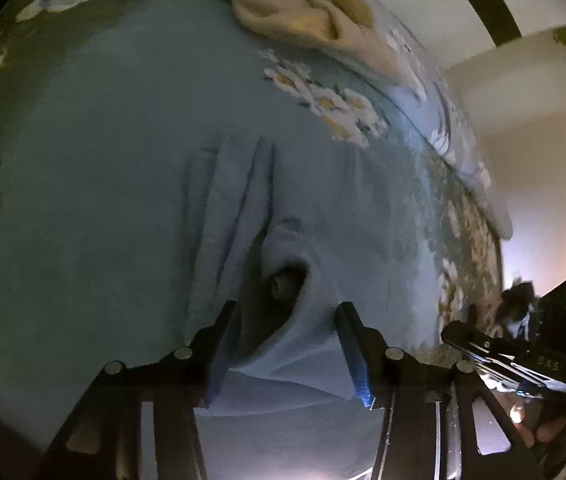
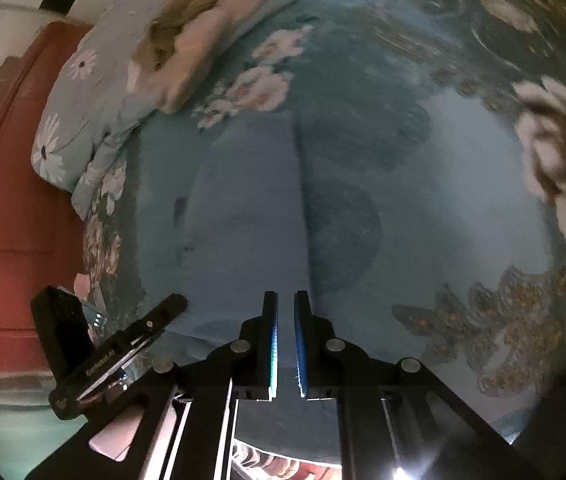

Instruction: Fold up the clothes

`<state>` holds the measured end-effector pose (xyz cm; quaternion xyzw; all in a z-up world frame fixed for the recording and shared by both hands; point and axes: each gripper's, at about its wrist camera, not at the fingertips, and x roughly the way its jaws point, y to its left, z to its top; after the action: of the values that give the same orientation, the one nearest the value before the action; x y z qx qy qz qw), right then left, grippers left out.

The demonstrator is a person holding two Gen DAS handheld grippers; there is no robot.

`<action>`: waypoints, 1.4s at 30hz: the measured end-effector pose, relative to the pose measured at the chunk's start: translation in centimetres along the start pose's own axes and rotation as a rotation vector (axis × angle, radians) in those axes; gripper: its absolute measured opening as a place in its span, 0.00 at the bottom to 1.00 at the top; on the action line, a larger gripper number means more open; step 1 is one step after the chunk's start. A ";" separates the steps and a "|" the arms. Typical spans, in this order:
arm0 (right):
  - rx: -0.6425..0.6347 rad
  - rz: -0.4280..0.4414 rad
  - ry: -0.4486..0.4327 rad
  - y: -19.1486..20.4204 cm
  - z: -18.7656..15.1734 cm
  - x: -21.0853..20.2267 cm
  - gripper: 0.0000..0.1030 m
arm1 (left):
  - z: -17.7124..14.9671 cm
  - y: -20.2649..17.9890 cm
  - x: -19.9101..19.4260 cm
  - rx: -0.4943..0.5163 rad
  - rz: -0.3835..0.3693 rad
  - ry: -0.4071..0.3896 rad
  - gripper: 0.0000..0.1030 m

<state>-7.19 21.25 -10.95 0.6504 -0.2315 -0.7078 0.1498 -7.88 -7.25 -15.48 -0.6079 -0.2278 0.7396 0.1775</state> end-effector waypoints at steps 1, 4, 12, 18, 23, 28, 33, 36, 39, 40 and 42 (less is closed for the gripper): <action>0.007 0.001 0.002 -0.3 -0.1 0.1 0.08 | -0.1 -0.1 0.0 0.002 0.001 -0.002 0.39; 0.021 0.010 0.011 -0.8 -0.3 0.3 0.08 | -0.7 -0.8 -0.5 0.030 -0.020 -0.015 0.06; -0.013 0.050 0.031 -0.9 -0.9 0.9 0.08 | -3.0 -1.5 -6.5 0.019 -0.024 -0.167 0.05; -0.007 0.131 0.094 -0.7 -2.3 3.7 0.26 | -3.1 5.6 -1.4 -0.225 0.047 -0.021 0.10; 0.002 0.159 0.139 -0.8 -3.6 6.1 0.41 | -2.5 6.9 0.4 -0.269 0.069 0.026 0.16; 0.044 0.172 0.174 -1.3 -4.6 8.9 0.42 | -2.1 6.6 0.3 -0.260 0.083 0.028 0.18; 0.069 0.197 0.185 -1.2 -5.4 10.6 0.42 | -2.7 6.6 -1.4 -0.302 0.014 0.007 0.27; 0.062 0.202 0.182 -0.9 -5.4 10.7 0.22 | -2.9 6.9 -3.4 -0.316 0.002 -0.044 0.36; 0.065 0.224 0.191 -0.9 -5.1 10.2 0.12 | -3.1 7.5 -5.0 -0.350 -0.005 -0.080 0.38; 0.065 0.231 0.194 -0.9 -4.8 9.8 0.11 | -3.2 7.7 -5.5 -0.359 -0.007 -0.092 0.38; 0.047 0.219 0.192 -1.3 -3.6 8.9 0.11 | -3.1 7.7 -6.1 -0.359 -0.004 -0.101 0.38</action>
<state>-4.45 17.35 -19.35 0.6893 -0.3024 -0.6160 0.2323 -3.47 -16.60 -15.20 -0.5913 -0.3660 0.7164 0.0559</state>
